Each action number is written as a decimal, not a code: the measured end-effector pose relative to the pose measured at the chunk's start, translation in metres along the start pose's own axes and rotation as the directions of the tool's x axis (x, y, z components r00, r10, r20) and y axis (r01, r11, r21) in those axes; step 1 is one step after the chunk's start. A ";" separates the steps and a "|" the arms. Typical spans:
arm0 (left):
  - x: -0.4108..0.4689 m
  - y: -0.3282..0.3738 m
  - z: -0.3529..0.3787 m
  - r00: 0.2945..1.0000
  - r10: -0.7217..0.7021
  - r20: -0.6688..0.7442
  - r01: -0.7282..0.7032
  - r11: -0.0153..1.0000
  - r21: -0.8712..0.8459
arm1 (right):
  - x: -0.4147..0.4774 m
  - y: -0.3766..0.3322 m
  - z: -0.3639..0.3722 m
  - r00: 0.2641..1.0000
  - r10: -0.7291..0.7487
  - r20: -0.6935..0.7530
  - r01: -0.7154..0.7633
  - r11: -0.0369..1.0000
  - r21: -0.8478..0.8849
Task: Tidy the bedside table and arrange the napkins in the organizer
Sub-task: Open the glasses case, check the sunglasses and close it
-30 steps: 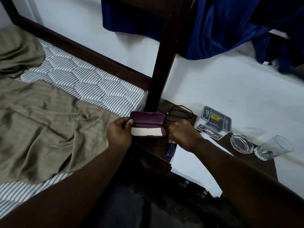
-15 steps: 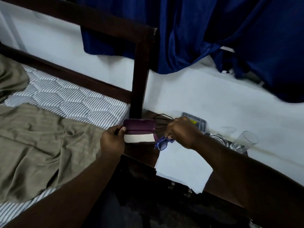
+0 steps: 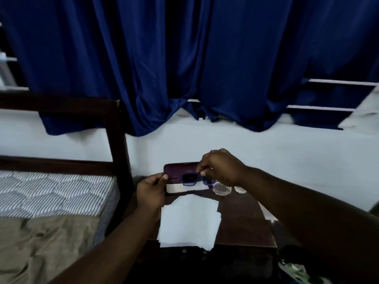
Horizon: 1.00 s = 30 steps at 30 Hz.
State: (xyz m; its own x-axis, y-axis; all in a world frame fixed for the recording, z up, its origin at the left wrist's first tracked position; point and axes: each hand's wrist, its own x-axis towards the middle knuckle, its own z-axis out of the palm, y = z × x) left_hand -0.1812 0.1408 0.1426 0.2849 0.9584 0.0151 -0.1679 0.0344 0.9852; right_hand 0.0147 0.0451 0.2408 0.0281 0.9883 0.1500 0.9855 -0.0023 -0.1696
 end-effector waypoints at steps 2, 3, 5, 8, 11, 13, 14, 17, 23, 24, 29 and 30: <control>-0.007 0.015 0.021 0.998 -0.047 0.046 0.049 0.998 -0.042 | -0.016 0.002 -0.022 0.999 0.045 -0.020 -0.044 0.999 0.025; -0.011 0.022 0.031 0.995 -0.064 0.074 0.069 0.996 -0.057 | -0.024 0.004 -0.032 0.998 0.062 -0.029 -0.061 0.998 0.023; -0.018 0.035 0.049 0.989 -0.092 0.116 0.099 0.993 -0.057 | -0.037 0.006 -0.051 0.996 0.076 -0.051 -0.076 0.997 0.003; -0.028 0.051 0.073 0.971 -0.123 0.203 0.141 0.987 -0.079 | -0.058 0.011 -0.075 0.992 0.098 -0.076 -0.099 0.995 -0.016; -0.035 0.065 0.092 0.960 -0.127 0.249 0.148 0.987 -0.068 | -0.075 0.015 -0.093 0.989 0.112 -0.097 -0.117 0.992 -0.040; -0.041 0.076 0.103 0.958 -0.109 0.266 0.131 0.989 -0.069 | -0.084 0.018 -0.103 0.986 0.125 -0.106 -0.131 0.990 -0.055; -0.044 0.081 0.108 0.955 -0.105 0.277 0.131 0.988 -0.080 | -0.088 0.020 -0.107 0.986 0.130 -0.109 -0.137 0.989 -0.056; -0.046 0.090 0.118 0.953 -0.104 0.285 0.140 0.984 -0.107 | -0.097 0.024 -0.116 0.985 0.132 -0.112 -0.138 0.989 -0.051; -0.055 0.101 0.127 0.948 -0.089 0.305 0.128 0.986 -0.111 | -0.108 0.024 -0.126 0.989 0.103 -0.104 -0.110 0.992 -0.069; -0.056 0.102 0.127 0.947 -0.087 0.310 0.127 0.985 -0.114 | -0.109 0.025 -0.126 0.989 0.098 -0.106 -0.106 0.992 -0.070; -0.056 0.103 0.125 0.947 -0.074 0.312 0.110 0.989 -0.099 | -0.108 0.023 -0.124 0.990 0.083 -0.118 -0.092 0.993 -0.071; -0.057 0.104 0.124 0.947 -0.073 0.311 0.108 0.989 -0.097 | -0.107 0.022 -0.123 0.989 0.087 -0.120 -0.096 0.993 -0.070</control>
State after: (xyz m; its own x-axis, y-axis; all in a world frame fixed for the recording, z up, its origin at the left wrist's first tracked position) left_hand -0.0980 0.0551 0.2654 0.5761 0.8174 -0.0041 -0.2268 0.1647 0.9599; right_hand 0.0539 -0.0799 0.3409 0.1335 0.9588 0.2507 0.9876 -0.1075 -0.1146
